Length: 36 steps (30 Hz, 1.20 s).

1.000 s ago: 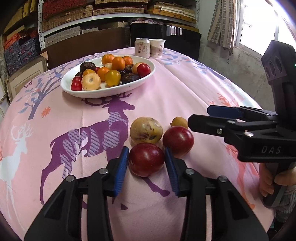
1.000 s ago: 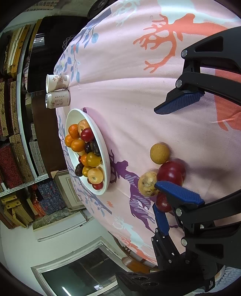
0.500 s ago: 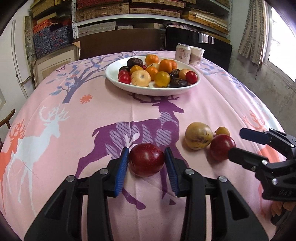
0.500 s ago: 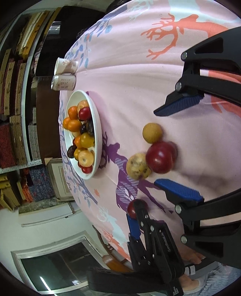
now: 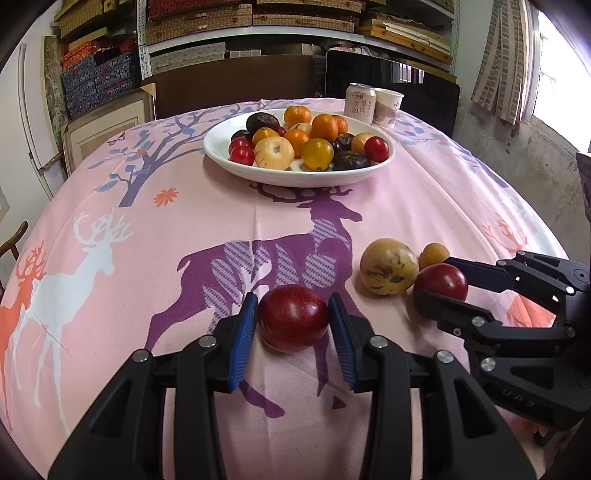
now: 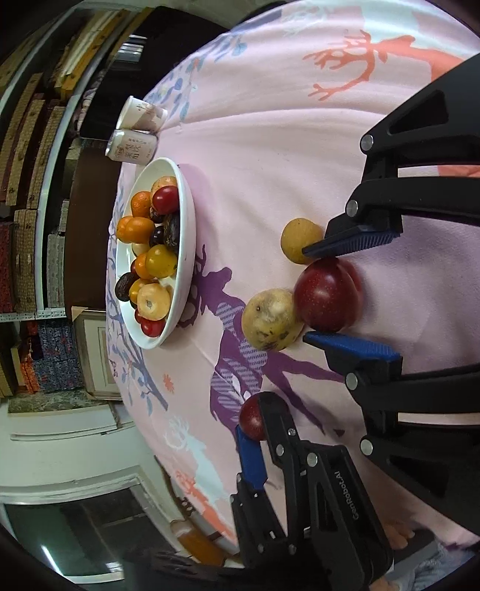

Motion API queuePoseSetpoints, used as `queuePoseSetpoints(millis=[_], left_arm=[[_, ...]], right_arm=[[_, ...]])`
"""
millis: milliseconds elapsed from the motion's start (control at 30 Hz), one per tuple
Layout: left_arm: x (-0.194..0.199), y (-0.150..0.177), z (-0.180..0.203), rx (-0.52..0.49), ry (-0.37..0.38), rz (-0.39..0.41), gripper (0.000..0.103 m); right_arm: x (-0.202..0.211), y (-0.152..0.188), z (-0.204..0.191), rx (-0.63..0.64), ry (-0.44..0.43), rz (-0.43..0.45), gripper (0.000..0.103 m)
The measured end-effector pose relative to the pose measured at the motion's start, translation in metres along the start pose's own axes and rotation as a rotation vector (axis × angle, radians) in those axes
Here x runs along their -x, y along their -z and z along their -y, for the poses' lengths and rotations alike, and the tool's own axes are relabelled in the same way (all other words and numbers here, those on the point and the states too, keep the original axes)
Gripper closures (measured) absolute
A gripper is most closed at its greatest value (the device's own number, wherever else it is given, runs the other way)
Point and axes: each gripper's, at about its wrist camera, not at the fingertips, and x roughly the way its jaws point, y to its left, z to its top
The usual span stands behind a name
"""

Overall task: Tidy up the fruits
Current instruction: 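Grasp a red plum with the left tool while the right tool grasps another red plum, then place both red plums on the white plate, opening both tools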

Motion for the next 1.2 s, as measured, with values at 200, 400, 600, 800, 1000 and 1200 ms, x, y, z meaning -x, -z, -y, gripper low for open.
queuePoseSetpoints(millis=[200,400,600,800,1000,1200], left_arm=[[0.002,0.001,0.001,-0.002,-0.011,0.009,0.064],[0.006,-0.001,0.001,0.0,-0.016,0.024,0.064],[0.01,-0.015,0.003,-0.023,-0.044,0.057,0.064],[0.0,-0.056,-0.001,-0.048,-0.073,0.086,0.064],[-0.031,-0.119,-0.017,0.002,-0.051,0.09,0.064],[-0.074,-0.161,-0.029,0.049,-0.02,0.079,0.064]], right_arm=[[0.004,0.001,0.008,-0.033,-0.026,0.009,0.062],[0.012,0.0,0.018,-0.078,-0.044,0.031,0.062],[0.02,-0.012,0.026,-0.085,-0.047,0.05,0.062],[0.027,-0.06,0.044,-0.091,-0.024,0.111,0.062],[-0.004,-0.12,0.07,-0.13,0.014,0.145,0.062],[-0.051,-0.149,0.095,-0.193,0.003,0.127,0.062]])
